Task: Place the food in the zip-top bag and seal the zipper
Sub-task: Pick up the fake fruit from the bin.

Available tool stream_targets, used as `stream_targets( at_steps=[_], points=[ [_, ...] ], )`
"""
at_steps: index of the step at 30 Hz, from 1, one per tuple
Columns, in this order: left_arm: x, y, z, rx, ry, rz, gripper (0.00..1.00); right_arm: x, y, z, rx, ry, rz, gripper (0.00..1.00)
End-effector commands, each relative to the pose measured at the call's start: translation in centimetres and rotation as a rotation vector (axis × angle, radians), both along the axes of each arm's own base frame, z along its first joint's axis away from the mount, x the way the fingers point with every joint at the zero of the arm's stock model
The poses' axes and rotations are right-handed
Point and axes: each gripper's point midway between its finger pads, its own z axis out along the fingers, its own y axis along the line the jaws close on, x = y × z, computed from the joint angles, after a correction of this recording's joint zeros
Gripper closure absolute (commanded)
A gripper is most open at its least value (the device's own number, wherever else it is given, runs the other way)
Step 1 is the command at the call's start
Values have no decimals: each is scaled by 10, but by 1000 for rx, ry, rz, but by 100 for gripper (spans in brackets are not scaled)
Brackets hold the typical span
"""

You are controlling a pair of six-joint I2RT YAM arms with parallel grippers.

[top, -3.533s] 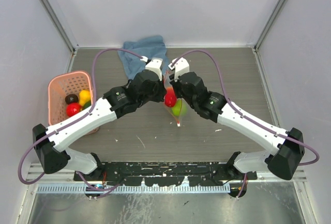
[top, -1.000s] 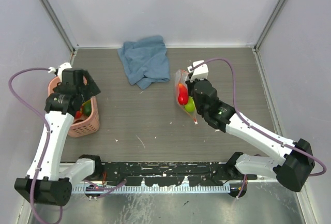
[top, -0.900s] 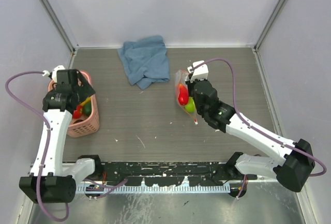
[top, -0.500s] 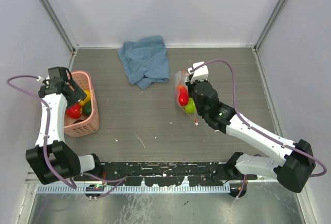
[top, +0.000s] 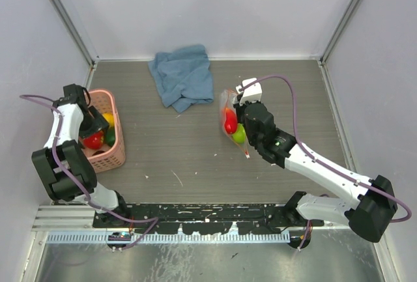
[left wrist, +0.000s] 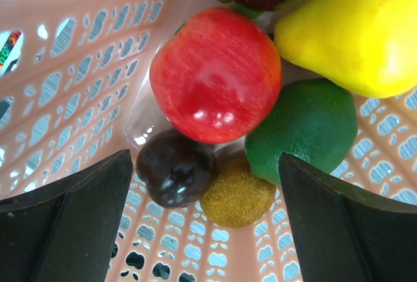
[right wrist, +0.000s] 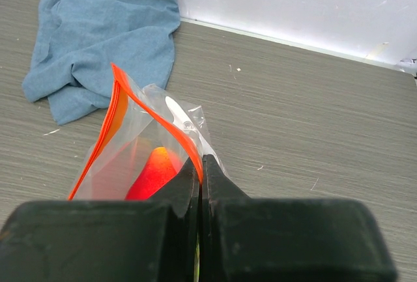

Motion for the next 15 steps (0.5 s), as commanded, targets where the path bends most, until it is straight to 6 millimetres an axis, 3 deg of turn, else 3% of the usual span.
stream_targets(
  at_steps=[1, 15],
  points=[
    [14, 16, 12, 28, -32, -5, 4, 3, 3, 21, 68, -51, 1, 100],
    [11, 15, -22, -72, 70, -2, 3, 3, 6, 18, 65, -40, 16, 100]
  ],
)
